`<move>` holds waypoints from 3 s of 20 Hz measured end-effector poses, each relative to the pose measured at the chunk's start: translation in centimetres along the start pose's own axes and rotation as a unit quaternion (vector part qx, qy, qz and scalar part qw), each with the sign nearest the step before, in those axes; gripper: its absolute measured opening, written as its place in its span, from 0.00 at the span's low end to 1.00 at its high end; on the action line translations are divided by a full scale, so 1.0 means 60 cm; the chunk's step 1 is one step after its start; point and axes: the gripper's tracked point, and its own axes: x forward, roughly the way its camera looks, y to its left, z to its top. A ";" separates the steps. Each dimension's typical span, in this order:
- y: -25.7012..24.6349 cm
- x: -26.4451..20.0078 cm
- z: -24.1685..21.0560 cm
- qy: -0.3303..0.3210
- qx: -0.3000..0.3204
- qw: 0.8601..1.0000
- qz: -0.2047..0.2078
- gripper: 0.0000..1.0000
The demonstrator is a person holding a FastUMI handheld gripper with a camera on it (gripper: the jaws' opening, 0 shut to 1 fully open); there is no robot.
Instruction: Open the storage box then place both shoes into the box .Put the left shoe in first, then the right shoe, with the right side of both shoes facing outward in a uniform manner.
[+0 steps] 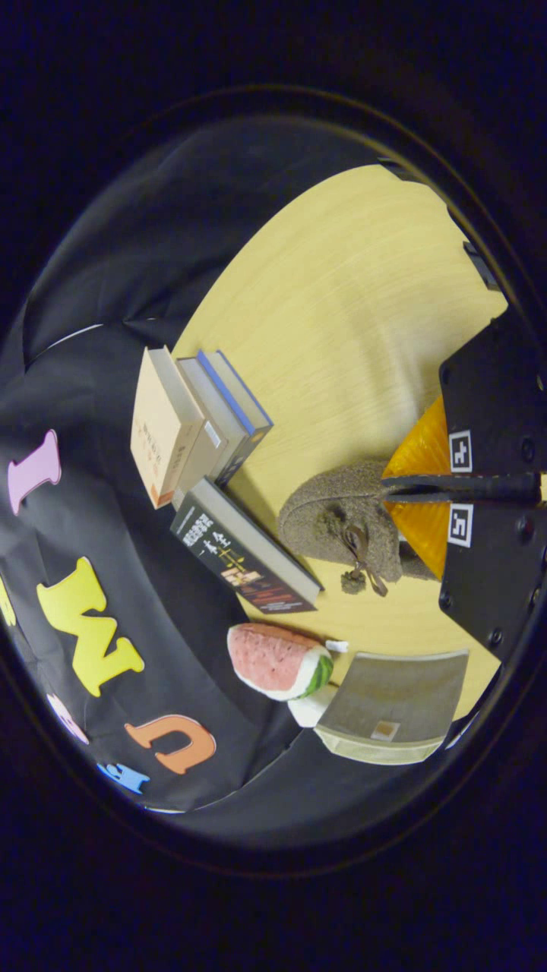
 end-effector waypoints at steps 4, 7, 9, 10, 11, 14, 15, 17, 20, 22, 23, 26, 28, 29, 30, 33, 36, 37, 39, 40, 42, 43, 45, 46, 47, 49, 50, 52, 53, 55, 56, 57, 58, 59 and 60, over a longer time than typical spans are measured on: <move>0.118 -0.047 0.024 -0.025 -0.012 0.999 0.040 0.00; 0.239 -0.087 0.039 -0.047 -0.020 0.996 0.076 0.00; 0.322 -0.102 0.040 -0.058 -0.025 0.993 0.099 0.00; 0.363 -0.108 0.038 -0.062 -0.030 0.992 0.109 0.01; 0.402 -0.110 0.033 -0.064 -0.035 0.990 0.117 0.00; 0.506 -0.104 0.004 -0.054 -0.039 0.988 0.138 0.00; 0.534 -0.097 -0.009 -0.047 -0.037 0.988 0.144 0.00; 0.574 -0.080 -0.042 -0.035 -0.034 0.988 0.146 0.01; 0.604 -0.047 -0.078 -0.024 -0.044 0.990 0.133 0.00; 0.614 -0.026 -0.093 -0.023 -0.050 0.991 0.122 0.00; 0.614 -0.016 -0.100 -0.022 -0.053 0.991 0.117 0.01; 0.611 0.006 -0.118 -0.020 -0.053 0.993 0.105 0.01; 0.603 0.018 -0.131 -0.016 -0.054 0.994 0.092 0.01; 0.599 0.023 -0.136 -0.015 -0.056 0.995 0.084 0.01; 0.594 0.028 -0.139 -0.014 -0.058 0.995 0.075 0.00; 0.586 0.034 -0.143 -0.021 -0.064 0.996 0.053 0.01; 0.590 0.038 -0.152 -0.015 -0.071 0.996 0.051 0.02; 0.591 0.037 -0.156 -0.013 -0.073 0.996 0.053 0.02; 0.595 0.031 -0.156 -0.014 -0.078 0.995 0.053 0.06; 0.598 0.028 -0.152 -0.022 -0.080 0.995 0.053 0.11; 0.601 0.014 -0.136 -0.038 -0.089 0.994 0.056 0.19; 0.604 0.007 -0.130 -0.046 -0.094 0.993 0.060 0.21; 0.608 -0.014 -0.115 -0.066 -0.107 0.989 0.072 0.36; 0.606 -0.027 -0.106 -0.080 -0.113 0.987 0.077 0.44; 0.605 -0.040 -0.098 -0.094 -0.118 0.985 0.083 0.52; 0.599 -0.074 -0.081 -0.127 -0.127 0.979 0.095 0.69; 0.591 -0.092 -0.072 -0.145 -0.131 0.976 0.099 0.77; 0.567 -0.129 -0.052 -0.185 -0.143 0.967 0.099 0.87; 0.552 -0.148 -0.045 -0.205 -0.150 0.962 0.096 0.93; 0.516 -0.183 -0.034 -0.246 -0.165 0.951 0.090 0.97; 0.498 -0.203 -0.030 -0.267 -0.170 0.944 0.091 0.96; 0.479 -0.221 -0.029 -0.286 -0.175 0.937 0.092 0.96; 0.457 -0.238 -0.029 -0.304 -0.180 0.931 0.089 0.96; 0.430 -0.254 -0.027 -0.322 -0.181 0.925 0.089 0.96; 0.408 -0.271 -0.027 -0.342 -0.180 0.918 0.085 0.96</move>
